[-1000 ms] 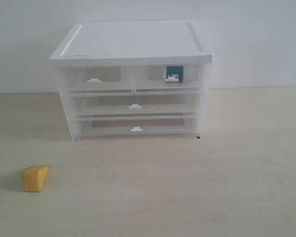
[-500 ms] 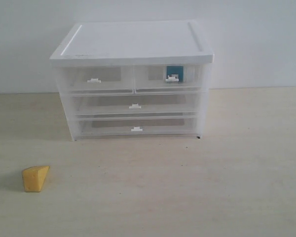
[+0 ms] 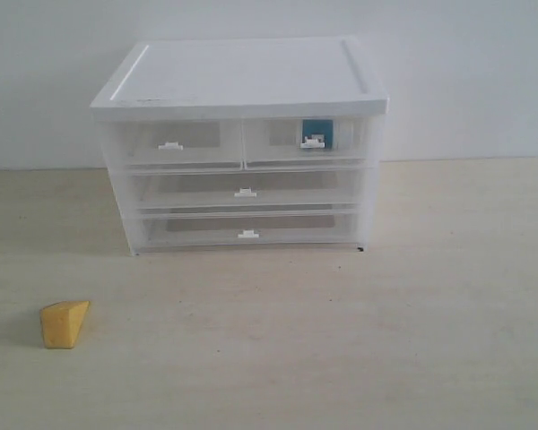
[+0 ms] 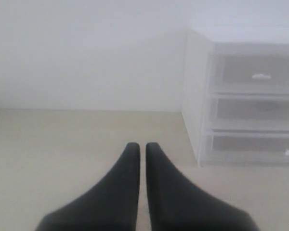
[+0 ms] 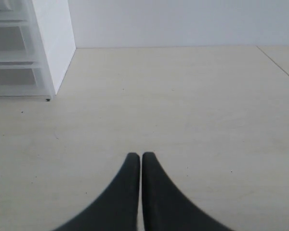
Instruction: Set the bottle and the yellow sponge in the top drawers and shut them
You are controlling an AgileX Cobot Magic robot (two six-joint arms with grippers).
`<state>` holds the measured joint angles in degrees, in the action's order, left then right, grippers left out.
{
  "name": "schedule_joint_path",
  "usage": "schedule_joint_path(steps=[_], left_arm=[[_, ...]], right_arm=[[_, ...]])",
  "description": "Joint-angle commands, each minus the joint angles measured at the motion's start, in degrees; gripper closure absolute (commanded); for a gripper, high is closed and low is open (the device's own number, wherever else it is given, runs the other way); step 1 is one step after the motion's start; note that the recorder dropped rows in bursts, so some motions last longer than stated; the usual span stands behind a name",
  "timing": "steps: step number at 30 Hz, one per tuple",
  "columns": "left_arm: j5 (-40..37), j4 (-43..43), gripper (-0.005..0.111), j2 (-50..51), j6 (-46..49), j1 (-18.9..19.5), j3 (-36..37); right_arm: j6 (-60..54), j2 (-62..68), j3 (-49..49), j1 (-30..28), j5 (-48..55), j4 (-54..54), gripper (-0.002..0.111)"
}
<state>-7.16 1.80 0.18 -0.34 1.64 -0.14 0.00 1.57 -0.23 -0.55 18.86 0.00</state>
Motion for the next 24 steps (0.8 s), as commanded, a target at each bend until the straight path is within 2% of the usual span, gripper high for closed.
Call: schedule_joint_path(steps=[1, 5, 10, 15, 24], left_arm=[[9.14, 2.91, 0.102, -0.18, -4.54, 0.11, 0.14], [16.87, 3.70, 0.102, -0.18, -7.01, 0.11, 0.14], [31.16, 1.02, 0.102, -0.18, -15.49, 0.11, 0.14], [30.69, -2.33, 0.102, 5.54, -16.86, 0.11, -5.30], [31.13, -12.12, 0.102, 25.60, -17.78, 0.11, -14.78]], right_arm=[[0.00, -0.36, 0.23, 0.05, -0.18, 0.00, 0.108], [0.00, -0.36, 0.23, 0.05, -0.18, 0.00, 0.108], [0.00, -0.36, 0.23, 0.05, -0.18, 0.00, 0.108], [0.00, -0.36, 0.23, 0.05, -0.18, 0.00, 0.108], [0.00, -0.36, 0.23, 0.05, -0.18, 0.00, 0.108]])
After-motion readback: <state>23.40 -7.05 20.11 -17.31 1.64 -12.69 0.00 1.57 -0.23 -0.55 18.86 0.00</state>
